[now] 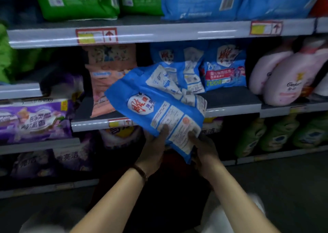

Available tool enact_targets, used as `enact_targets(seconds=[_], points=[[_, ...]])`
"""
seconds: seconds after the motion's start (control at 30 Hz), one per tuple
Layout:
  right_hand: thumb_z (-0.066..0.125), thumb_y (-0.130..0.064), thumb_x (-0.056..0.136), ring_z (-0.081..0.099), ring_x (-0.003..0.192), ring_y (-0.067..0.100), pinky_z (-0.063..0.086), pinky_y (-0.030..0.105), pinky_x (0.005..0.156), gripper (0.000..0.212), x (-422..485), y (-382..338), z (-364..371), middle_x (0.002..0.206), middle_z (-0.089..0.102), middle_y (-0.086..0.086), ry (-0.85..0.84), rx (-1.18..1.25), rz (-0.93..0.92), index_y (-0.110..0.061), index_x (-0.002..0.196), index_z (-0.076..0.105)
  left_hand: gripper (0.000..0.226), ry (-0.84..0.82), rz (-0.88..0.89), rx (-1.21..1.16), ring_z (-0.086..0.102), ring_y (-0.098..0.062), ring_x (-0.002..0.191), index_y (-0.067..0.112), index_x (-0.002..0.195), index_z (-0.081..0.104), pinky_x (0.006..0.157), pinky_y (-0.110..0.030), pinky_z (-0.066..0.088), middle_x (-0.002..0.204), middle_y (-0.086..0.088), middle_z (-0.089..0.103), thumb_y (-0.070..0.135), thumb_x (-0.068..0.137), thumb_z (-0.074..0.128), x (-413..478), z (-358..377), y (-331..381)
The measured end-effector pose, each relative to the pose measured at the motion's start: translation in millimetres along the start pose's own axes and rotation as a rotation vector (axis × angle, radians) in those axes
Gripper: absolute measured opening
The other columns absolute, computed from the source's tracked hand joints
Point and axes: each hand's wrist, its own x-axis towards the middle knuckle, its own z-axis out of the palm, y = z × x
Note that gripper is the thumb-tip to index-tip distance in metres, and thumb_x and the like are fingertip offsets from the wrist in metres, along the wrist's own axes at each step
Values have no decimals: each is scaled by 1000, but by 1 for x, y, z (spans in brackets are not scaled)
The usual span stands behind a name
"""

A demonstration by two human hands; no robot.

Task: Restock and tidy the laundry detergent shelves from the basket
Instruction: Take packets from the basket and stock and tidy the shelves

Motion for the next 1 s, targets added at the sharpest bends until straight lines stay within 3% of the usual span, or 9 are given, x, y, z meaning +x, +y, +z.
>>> enact_targets(seconds=[0.1,0.2,0.33,0.4,0.5,0.57,0.67,0.83,1.0], points=[[62,-6,102,75,106,38,65,44,87,27,43,-35,3,119,77,21,-47,14,-121,-2,127,71,58,-31,84,178,62,-26,137,32,142,64,117,-56,45,143,1,69,60,93,73,40,22,22],[67,-10,102,75,111,35,61,50,98,28,93,-81,7,120,78,15,-13,-146,-248,-5,129,71,54,-120,58,288,73,-20,119,36,140,63,101,-49,59,135,6,73,63,94,68,85,45,55],[71,-31,100,72,107,32,59,46,90,28,156,-116,8,104,73,3,246,-720,-269,-13,120,65,43,-94,-279,424,71,-24,83,22,134,63,69,-40,63,119,-7,72,48,101,67,142,53,67],[72,-37,95,66,119,35,55,43,96,46,165,-115,9,121,70,9,297,-981,-247,-13,132,60,35,-81,-379,487,65,-23,74,17,134,59,60,-35,58,113,-12,66,38,106,63,144,53,63],[70,-29,96,53,134,34,46,35,107,66,167,-98,10,145,52,17,219,-1095,-253,-12,155,46,26,-73,-339,572,67,-25,75,21,130,62,61,-30,56,113,-12,69,34,108,57,142,52,58],[70,-29,96,51,133,33,45,32,106,72,165,-89,8,146,46,17,216,-1122,-271,-16,160,40,16,-64,-297,577,68,-27,78,23,118,66,65,-31,56,119,-13,72,32,108,58,143,51,55],[73,-25,90,58,124,30,48,30,98,66,161,-83,4,136,53,14,203,-1075,-305,-14,151,51,11,-94,-245,669,68,-28,84,26,99,67,65,-31,54,121,-12,75,32,105,61,138,45,52],[75,-19,90,58,127,33,49,38,108,54,128,-61,9,136,58,19,223,-1089,-414,-8,141,62,26,-213,-111,965,78,-25,84,18,96,78,71,-35,60,98,-8,81,40,101,65,109,10,45],[65,-33,90,70,109,33,55,44,96,33,78,-3,25,116,73,11,56,-1117,-362,-17,118,70,16,-323,-126,1228,77,-17,85,25,96,77,83,-39,64,97,4,79,34,98,64,60,-69,16]])
